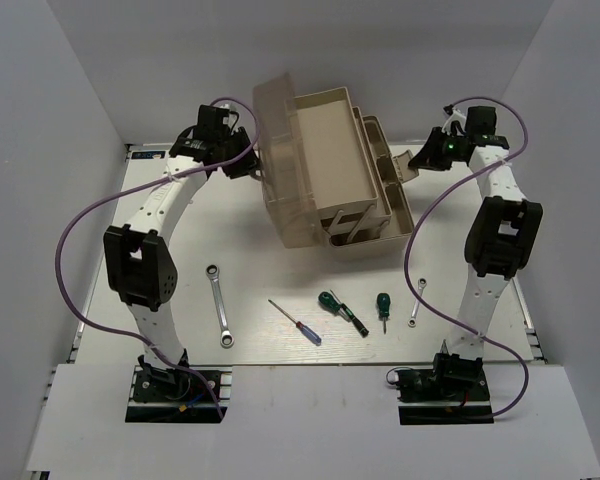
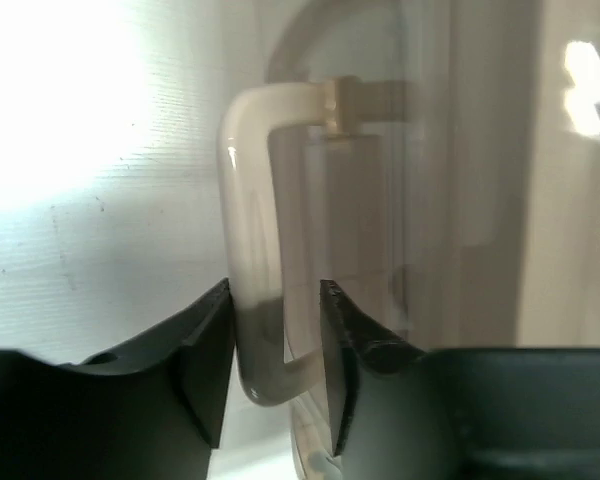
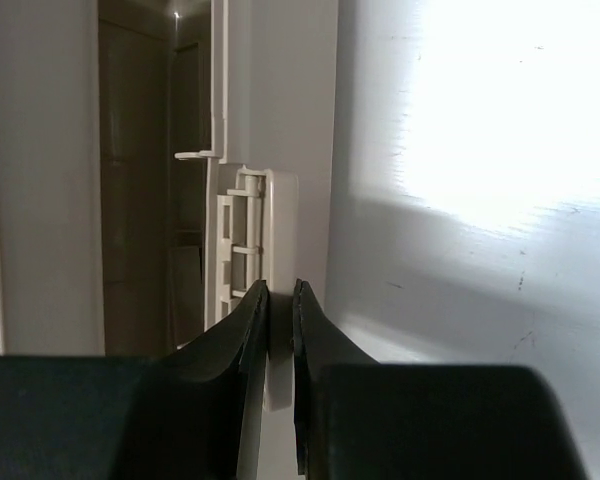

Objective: Sort the tools into containers

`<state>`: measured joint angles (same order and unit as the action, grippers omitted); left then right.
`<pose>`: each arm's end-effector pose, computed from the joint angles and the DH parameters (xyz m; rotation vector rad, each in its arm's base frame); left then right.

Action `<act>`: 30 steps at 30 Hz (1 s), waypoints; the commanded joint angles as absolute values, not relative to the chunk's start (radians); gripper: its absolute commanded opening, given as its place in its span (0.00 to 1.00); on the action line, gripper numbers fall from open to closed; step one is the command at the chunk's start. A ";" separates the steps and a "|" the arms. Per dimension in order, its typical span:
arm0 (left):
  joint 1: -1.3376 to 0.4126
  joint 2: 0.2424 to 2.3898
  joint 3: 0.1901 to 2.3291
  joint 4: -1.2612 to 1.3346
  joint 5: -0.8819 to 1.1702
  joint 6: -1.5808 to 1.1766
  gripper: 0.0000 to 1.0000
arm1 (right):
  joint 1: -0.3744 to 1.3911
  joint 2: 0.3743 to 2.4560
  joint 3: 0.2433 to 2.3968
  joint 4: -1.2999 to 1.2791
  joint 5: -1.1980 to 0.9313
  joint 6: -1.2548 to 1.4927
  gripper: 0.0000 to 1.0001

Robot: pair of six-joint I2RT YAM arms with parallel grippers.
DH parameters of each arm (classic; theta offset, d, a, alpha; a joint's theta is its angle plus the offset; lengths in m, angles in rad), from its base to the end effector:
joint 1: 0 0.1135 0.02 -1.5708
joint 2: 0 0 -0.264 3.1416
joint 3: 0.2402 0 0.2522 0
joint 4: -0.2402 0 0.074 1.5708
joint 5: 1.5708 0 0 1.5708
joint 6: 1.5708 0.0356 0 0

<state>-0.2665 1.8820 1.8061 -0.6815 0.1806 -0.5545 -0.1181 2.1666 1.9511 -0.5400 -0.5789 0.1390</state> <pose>0.4120 -0.1191 0.3312 -0.2512 2.3831 -0.6104 0.4947 -0.0391 0.2671 0.0015 2.2683 0.6801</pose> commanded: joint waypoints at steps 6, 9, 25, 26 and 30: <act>-0.252 1.835 1.811 -0.716 0.131 -0.541 0.71 | -0.146 2.145 1.930 -0.434 -0.656 0.143 0.00; -0.232 1.812 1.836 -0.790 0.071 -0.541 0.81 | -0.146 2.128 1.901 -0.422 -0.687 0.147 0.19; -0.232 1.368 1.602 -0.916 -0.212 -0.568 0.84 | -0.176 1.893 1.675 -0.448 -0.642 -0.049 0.72; -0.247 1.355 1.601 -0.926 -0.212 -0.551 0.84 | -0.181 1.876 1.634 -0.456 -0.587 -0.081 0.79; -0.247 1.302 1.462 -0.874 0.007 -0.496 0.28 | -0.196 1.731 1.511 -0.474 -0.500 -0.190 0.90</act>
<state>-0.2375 1.3136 1.5612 -0.8768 -0.1314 -0.5518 -0.1791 1.8301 1.5764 -0.4580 -0.5861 -0.0673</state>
